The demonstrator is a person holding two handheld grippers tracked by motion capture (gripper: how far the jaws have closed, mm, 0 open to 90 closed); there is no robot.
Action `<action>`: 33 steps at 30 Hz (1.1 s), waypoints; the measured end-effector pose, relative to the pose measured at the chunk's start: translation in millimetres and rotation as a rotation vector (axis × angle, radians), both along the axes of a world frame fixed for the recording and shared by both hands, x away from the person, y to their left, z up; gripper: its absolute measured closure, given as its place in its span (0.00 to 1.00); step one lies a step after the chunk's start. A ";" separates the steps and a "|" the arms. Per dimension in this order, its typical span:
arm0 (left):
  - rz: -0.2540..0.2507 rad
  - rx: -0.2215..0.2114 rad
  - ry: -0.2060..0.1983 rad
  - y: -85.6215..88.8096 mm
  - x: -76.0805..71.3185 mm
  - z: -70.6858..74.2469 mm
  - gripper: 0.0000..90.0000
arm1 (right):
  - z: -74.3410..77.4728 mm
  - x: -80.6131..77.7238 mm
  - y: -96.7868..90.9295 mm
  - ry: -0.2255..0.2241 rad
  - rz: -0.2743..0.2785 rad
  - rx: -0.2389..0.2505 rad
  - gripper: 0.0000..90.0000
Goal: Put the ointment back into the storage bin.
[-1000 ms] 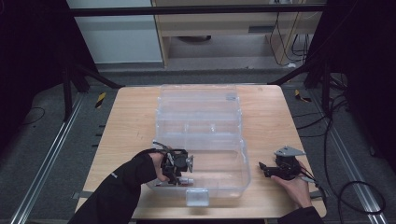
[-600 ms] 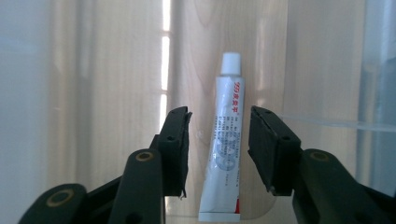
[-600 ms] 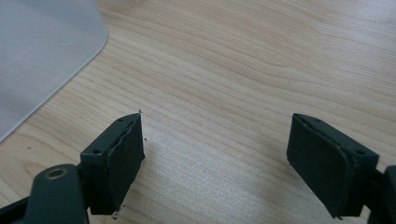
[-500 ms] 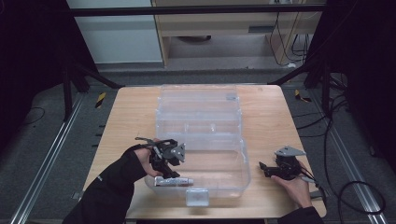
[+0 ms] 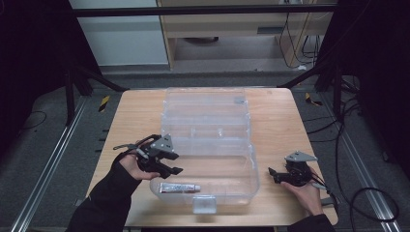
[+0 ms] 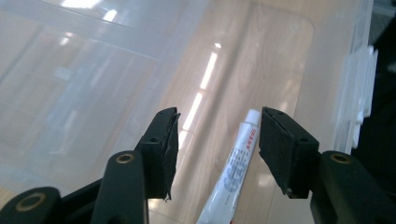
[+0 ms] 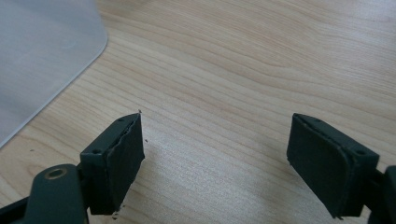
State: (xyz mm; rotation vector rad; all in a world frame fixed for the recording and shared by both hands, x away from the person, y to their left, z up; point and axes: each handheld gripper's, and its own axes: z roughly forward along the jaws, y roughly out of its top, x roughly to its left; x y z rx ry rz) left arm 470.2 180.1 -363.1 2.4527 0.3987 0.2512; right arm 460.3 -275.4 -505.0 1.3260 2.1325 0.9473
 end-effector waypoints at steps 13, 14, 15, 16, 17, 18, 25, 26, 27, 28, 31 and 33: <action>0.224 -0.244 -0.079 44.3 -14.6 4.3 0.55 | 0.4 0.0 -0.5 -0.002 -0.001 0.010 0.21; 0.244 -0.253 -0.090 48.1 -15.6 3.6 0.55 | 0.4 0.0 -0.5 -0.002 -0.001 0.010 0.21; 0.261 -0.261 -0.100 52.0 -16.4 2.7 0.56 | 0.4 0.0 -0.5 -0.002 -0.002 0.011 0.21; 0.278 -0.272 -0.102 54.7 -17.3 1.6 0.56 | 0.5 0.0 -0.5 -0.002 -0.002 0.011 0.21; 0.305 -0.285 -0.106 58.4 -18.6 0.3 0.56 | 0.5 0.0 -0.6 -0.002 -0.002 0.011 0.21; 0.336 -0.308 -0.113 63.4 -19.9 -1.7 0.56 | 0.5 0.0 -0.6 -0.002 -0.002 0.011 0.21; 0.500 -0.399 -0.155 91.5 -22.8 -10.2 0.58 | 1.3 -0.4 -0.9 0.002 -0.005 0.011 0.20; 0.533 -0.401 -0.167 96.2 -23.0 -12.2 0.58 | 1.1 -0.2 -1.1 -0.002 -0.006 0.008 0.20; 0.559 -0.406 -0.173 100.0 -23.0 -14.3 0.58 | 1.0 0.0 -1.2 -0.003 -0.007 0.007 0.20; 0.579 -0.404 -0.177 102.9 -22.9 -16.0 0.58 | 0.9 0.0 -1.2 -0.005 -0.007 0.009 0.20; 0.653 -0.411 -0.181 114.9 -21.2 -25.4 0.56 | 1.6 -0.2 -1.6 -0.006 -0.006 0.012 0.20; 0.675 -0.414 -0.180 120.5 -20.4 -31.9 0.55 | 1.7 -0.4 -1.7 -0.008 -0.009 0.014 0.19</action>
